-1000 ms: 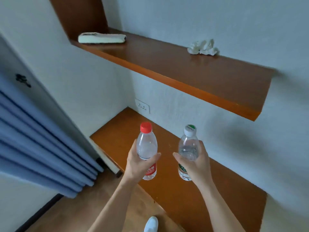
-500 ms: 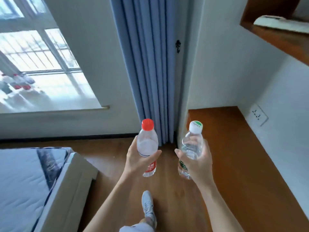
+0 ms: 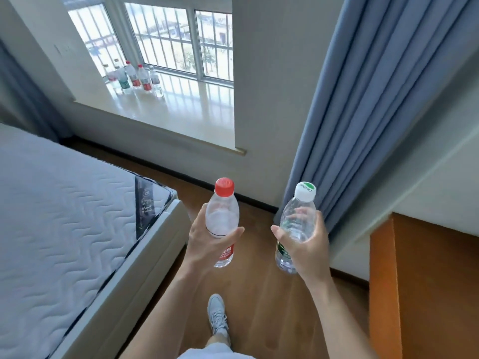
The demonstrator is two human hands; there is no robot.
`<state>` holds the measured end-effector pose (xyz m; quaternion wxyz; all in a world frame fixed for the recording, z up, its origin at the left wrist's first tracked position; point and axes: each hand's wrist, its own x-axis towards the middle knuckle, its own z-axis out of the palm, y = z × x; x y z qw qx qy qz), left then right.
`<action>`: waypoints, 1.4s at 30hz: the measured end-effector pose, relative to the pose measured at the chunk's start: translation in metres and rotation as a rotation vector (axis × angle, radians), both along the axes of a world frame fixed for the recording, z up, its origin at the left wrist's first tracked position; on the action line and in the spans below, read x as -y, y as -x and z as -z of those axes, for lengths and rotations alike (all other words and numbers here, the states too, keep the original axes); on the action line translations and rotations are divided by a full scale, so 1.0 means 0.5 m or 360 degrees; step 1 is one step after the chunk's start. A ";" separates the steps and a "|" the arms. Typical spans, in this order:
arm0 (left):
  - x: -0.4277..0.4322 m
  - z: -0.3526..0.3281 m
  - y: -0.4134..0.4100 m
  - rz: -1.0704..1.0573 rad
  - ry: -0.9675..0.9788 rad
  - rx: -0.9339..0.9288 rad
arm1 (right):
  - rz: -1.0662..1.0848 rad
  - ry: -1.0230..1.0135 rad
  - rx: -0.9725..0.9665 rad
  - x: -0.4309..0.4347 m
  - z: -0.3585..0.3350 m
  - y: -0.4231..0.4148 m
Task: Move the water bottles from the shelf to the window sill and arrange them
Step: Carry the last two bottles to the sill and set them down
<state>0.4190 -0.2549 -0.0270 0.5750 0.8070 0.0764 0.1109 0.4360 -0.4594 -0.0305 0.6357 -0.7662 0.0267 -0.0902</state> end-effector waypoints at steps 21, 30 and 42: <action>-0.410 0.025 -0.427 -0.0280 0.0003 -0.0036 | -0.0284 0.0216 0.0011 -0.423 -0.011 -0.509; -0.483 0.059 -0.592 -0.0457 -0.0048 -0.0136 | -0.0460 0.0304 0.0045 -0.514 0.026 -0.719; -0.553 0.030 -0.995 -0.0900 0.0052 -0.0140 | -0.0958 0.0390 0.0228 -0.654 -0.006 -1.192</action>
